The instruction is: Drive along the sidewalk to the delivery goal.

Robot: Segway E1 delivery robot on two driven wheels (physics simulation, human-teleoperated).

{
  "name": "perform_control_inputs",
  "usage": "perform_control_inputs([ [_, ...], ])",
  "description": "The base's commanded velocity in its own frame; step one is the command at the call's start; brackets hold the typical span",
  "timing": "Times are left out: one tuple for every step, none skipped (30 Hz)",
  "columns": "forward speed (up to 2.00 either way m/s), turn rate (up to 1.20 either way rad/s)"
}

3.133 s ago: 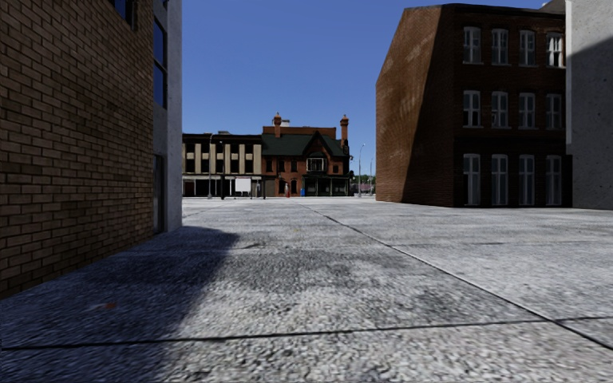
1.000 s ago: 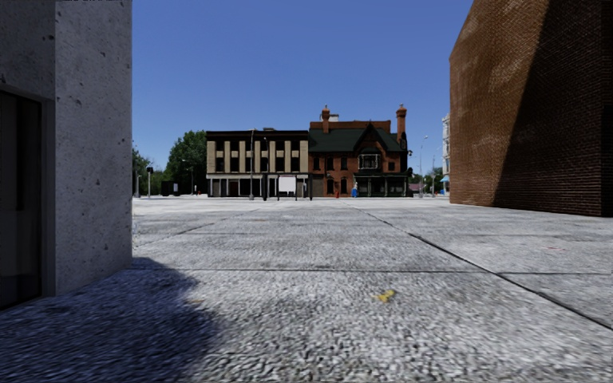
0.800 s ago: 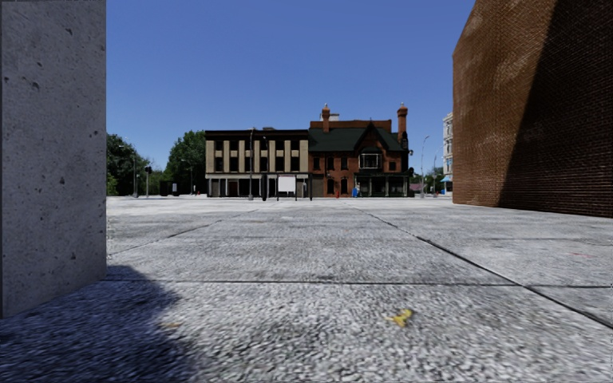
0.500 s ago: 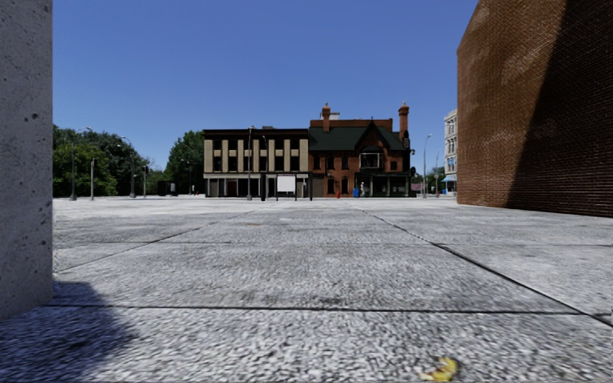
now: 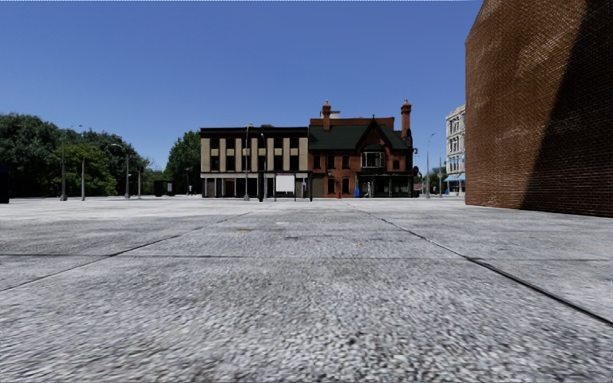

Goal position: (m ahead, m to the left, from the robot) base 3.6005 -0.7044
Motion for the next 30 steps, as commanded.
perform_control_inputs([
  [2.0,0.0],
  [2.0,0.0],
  [2.0,0.0],
  [2.0,0.0],
  [2.0,0.0],
  [2.0,0.0],
  [2.0,-0.16],
  [2.0,-0.25],
  [2.0,-0.25],
  [2.0,-0.29],
  [2.0,-0.3],
  [2.0,-0.32],
  [2.0,-0.32],
  [2.0,-0.32],
  [2.0,-0.32],
  [1.98,-0.32],
  [1.98,-0.32],
  [1.93,-0.32],
  [1.91,-0.32],
  [1.89,-0.32],
  [1.89,-0.32],
  [1.88,-0.32],
  [1.86,-0.32],
  [1.85,-0.32],
  [1.85,-0.32],
  [1.84,-0.32],
  [1.83,-0.32],
  [1.83,-0.32],
  [1.83,-0.32],
  [1.83,-0.32],
])
